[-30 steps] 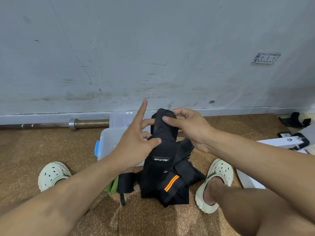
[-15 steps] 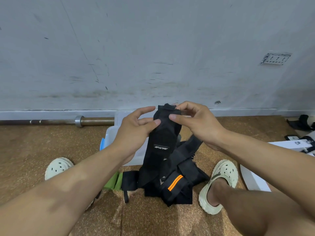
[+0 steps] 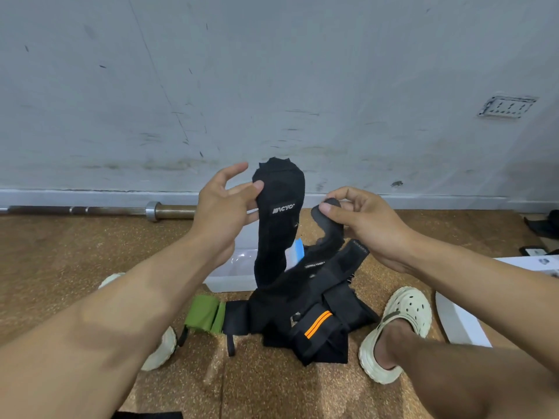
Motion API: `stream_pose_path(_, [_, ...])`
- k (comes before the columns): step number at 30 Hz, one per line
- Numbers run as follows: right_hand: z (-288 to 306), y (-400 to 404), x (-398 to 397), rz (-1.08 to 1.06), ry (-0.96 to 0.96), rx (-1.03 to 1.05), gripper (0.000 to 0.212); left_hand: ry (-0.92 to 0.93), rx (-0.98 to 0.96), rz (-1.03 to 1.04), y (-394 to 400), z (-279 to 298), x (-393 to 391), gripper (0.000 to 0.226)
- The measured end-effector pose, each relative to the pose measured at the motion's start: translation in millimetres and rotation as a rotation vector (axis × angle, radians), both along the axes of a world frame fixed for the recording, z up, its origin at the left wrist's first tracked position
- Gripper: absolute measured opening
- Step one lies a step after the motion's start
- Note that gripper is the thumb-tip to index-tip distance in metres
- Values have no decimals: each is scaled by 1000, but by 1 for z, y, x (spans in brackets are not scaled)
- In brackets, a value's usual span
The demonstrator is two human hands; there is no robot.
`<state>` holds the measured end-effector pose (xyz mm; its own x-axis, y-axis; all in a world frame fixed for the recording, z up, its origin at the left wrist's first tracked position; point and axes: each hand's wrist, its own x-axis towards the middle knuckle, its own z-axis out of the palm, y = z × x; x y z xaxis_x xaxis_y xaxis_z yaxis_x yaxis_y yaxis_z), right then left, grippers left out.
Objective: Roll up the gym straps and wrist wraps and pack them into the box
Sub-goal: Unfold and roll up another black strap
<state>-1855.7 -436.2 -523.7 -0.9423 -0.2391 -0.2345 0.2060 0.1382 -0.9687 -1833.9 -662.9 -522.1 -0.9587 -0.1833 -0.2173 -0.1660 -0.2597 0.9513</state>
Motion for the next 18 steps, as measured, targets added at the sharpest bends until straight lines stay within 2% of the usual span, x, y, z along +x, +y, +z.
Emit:
stream_pose_path(4, [-9,-5,2,40,-12,27,21,18,-20,-100,4,5,2,44])
stream_pose_path(9, [-8,-14,4,-38,32,38,9,-22,-24,-104,9,0,2,51])
stream_pose_path(13, [3,-16,-6,-120,-58,-144,26,-142,-154,-316,15,-18,9,98])
stream_pose_path(15, [6,-14,-13,-168,-85,-181,34,-170,-241,-337,20,-27,12,93])
stream_pose_path(18, [8,-6,-22,-214,-73,-125,32,-129,-230,-183,22,-27,11,71])
